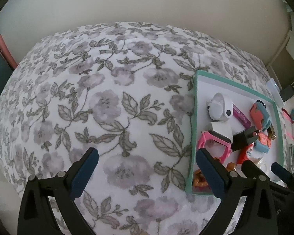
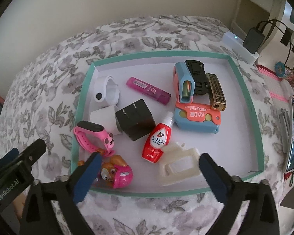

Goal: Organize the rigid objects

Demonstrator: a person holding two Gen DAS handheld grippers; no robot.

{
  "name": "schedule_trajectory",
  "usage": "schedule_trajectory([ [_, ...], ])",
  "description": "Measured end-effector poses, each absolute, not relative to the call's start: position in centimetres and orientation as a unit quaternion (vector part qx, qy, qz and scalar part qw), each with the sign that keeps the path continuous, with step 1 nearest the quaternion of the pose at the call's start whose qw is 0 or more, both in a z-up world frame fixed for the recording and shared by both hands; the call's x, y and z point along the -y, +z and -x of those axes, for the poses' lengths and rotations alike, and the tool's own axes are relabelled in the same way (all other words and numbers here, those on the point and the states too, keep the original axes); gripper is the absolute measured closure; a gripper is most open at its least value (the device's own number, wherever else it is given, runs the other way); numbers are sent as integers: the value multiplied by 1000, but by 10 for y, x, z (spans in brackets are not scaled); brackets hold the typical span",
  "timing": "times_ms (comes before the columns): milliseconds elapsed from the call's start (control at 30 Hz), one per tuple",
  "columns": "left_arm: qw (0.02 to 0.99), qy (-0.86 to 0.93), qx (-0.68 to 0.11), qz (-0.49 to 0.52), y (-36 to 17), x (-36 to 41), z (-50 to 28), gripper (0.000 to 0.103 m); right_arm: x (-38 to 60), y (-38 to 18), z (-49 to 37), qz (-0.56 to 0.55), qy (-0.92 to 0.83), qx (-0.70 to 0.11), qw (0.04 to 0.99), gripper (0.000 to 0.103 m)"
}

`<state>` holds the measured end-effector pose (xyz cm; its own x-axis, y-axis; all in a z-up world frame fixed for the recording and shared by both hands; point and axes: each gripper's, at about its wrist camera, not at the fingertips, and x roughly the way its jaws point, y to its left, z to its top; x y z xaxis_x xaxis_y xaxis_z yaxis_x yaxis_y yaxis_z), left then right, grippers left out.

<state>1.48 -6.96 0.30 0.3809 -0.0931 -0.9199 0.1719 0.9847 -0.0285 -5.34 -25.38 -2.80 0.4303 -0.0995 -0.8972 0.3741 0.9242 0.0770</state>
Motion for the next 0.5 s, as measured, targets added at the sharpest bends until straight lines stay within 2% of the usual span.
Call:
schedule_trajectory([
  [500,832,-74,-548,-46,7,57,-6,3,245,-23,56,-117,-144,-512,839,0],
])
